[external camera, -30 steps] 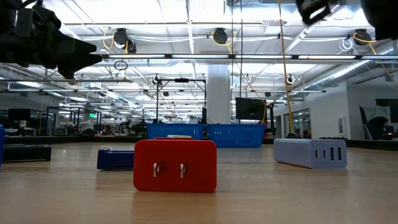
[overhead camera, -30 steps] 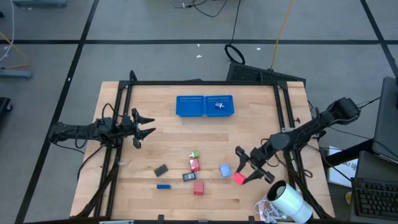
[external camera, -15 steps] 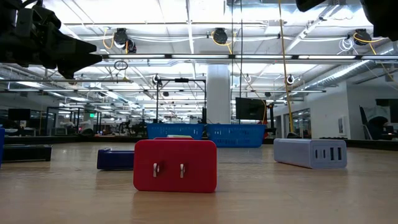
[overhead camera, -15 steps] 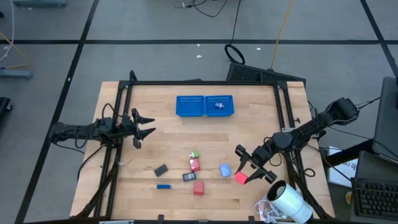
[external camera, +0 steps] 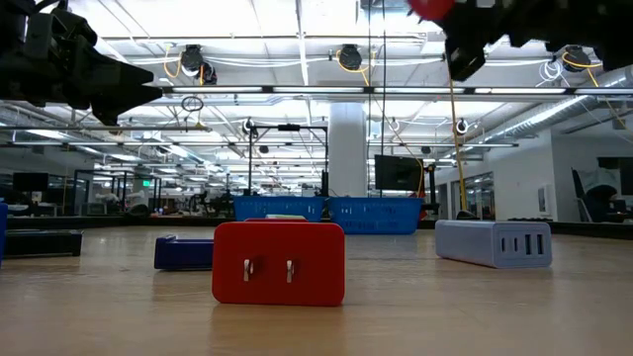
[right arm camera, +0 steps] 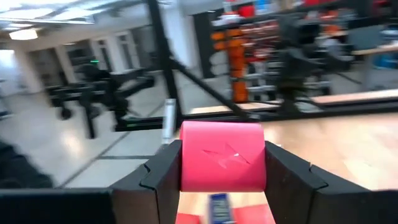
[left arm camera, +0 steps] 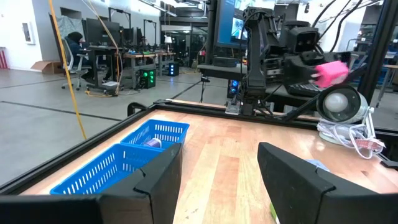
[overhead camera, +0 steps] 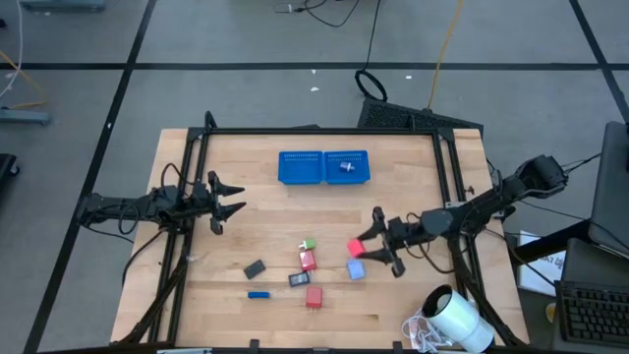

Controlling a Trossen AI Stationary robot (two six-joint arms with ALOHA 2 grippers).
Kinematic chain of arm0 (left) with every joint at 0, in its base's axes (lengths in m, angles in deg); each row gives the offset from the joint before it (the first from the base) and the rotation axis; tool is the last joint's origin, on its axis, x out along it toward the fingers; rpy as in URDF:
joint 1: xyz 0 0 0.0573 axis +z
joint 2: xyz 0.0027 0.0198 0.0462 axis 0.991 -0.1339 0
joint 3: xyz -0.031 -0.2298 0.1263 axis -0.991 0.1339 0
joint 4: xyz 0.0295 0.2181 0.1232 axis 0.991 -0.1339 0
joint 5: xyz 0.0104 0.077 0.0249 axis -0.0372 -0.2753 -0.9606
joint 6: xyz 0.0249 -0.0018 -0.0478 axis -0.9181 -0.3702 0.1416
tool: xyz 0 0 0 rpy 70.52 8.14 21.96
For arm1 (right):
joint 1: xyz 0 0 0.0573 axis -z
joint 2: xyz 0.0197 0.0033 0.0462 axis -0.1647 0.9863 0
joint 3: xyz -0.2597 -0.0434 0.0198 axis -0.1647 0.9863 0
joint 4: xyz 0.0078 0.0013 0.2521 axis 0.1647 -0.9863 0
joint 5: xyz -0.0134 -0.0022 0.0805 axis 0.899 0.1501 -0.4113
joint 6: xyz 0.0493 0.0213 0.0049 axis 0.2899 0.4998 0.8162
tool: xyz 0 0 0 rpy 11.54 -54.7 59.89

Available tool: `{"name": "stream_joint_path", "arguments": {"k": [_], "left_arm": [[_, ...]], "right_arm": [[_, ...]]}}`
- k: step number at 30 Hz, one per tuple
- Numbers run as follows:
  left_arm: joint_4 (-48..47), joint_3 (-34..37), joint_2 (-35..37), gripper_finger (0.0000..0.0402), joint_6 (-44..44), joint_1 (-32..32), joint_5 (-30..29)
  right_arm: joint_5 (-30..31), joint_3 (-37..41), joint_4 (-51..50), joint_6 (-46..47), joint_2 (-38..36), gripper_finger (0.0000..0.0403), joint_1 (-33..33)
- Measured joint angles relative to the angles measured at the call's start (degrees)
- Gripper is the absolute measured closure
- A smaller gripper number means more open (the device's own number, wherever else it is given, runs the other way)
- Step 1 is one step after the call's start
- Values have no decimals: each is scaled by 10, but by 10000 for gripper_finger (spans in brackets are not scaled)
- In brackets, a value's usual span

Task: Pick & Place Office items
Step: Put the pink charger adapter into the right blue bin

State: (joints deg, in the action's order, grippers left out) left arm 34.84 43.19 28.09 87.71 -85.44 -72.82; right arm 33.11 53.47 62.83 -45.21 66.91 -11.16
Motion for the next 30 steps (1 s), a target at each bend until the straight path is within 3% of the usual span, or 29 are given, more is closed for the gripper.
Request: {"name": "stream_joint_path", "arguments": {"k": [11,17,22,25,30], "left_arm": [[0,0,0,188,0,0,0],[0,0,0,188,0,0,0],[0,0,0,188,0,0,0],[0,0,0,188,0,0,0],[0,0,0,188,0,0,0]], "right_arm": [[149,0,-60,-1,0,227,48],[162,0,-57,-1,0,229,83],[212,0,-78,-1,0,228,119],[213,-1,-78,8,1,229,155],[157,-26,-86,10,33,229,223]]}}
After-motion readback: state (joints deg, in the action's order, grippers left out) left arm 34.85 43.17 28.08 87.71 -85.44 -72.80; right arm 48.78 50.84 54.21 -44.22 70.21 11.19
